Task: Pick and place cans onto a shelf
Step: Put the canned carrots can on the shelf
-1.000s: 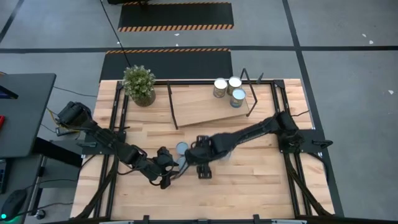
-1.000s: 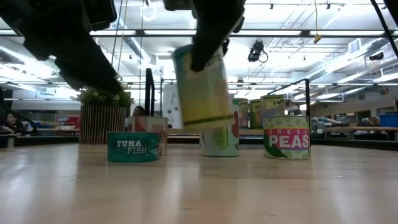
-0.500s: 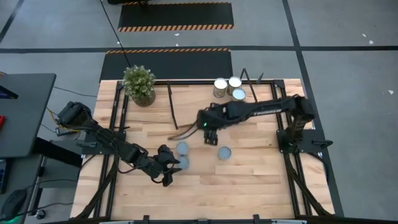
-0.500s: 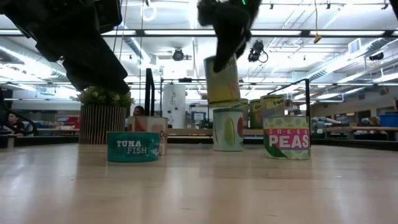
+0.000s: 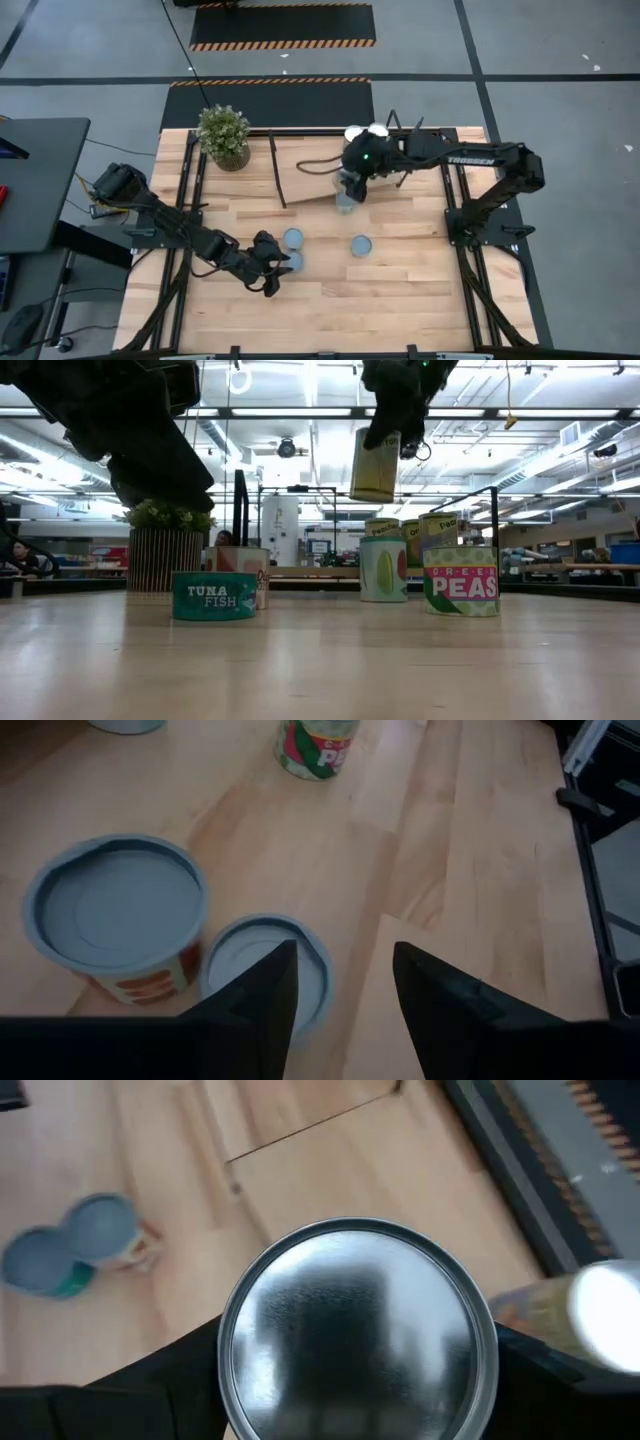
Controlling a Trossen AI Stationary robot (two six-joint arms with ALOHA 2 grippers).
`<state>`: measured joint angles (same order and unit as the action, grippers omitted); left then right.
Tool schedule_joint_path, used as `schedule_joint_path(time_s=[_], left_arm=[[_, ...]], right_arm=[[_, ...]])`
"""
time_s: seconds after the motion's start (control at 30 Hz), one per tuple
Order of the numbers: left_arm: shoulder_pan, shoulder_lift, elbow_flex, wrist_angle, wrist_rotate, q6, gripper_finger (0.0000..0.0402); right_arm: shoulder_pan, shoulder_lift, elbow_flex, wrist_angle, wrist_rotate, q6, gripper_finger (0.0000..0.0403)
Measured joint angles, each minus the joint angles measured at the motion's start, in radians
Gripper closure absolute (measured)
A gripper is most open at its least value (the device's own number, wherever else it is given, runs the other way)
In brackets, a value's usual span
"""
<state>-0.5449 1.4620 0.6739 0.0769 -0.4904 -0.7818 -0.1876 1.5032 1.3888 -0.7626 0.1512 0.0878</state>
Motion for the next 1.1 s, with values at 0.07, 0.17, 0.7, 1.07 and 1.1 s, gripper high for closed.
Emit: schedule_joint_path(time_s=[0.07,0.17,0.7,1.07,1.1], left_arm=[[0.011,0.000,0.000,0.000,0.000,0.000,0.0230],[0.031,0.000,0.000,0.000,0.000,0.000,0.0230],[0.054,0.000,0.000,-0.002,0.001,-0.026,0.0230],[0.058,0.000,0.000,-0.003,0.001,-0.027,0.0230],[0.058,0.000,0.000,-0.003,0.001,-0.027,0.0230]], right_arm=[[-0.032,-0.004,0.000,0.000,0.003,-0.030,0.0080],[-0.078,0.020,0.000,-0.007,-0.018,-0.063,0.0080],[-0.241,0.089,-0.158,0.087,-0.093,-0.084,0.0080],[-0.241,0.085,-0.198,0.108,-0.093,-0.072,0.0033],[-0.241,0.085,-0.198,0.108,-0.092,-0.075,0.0026]])
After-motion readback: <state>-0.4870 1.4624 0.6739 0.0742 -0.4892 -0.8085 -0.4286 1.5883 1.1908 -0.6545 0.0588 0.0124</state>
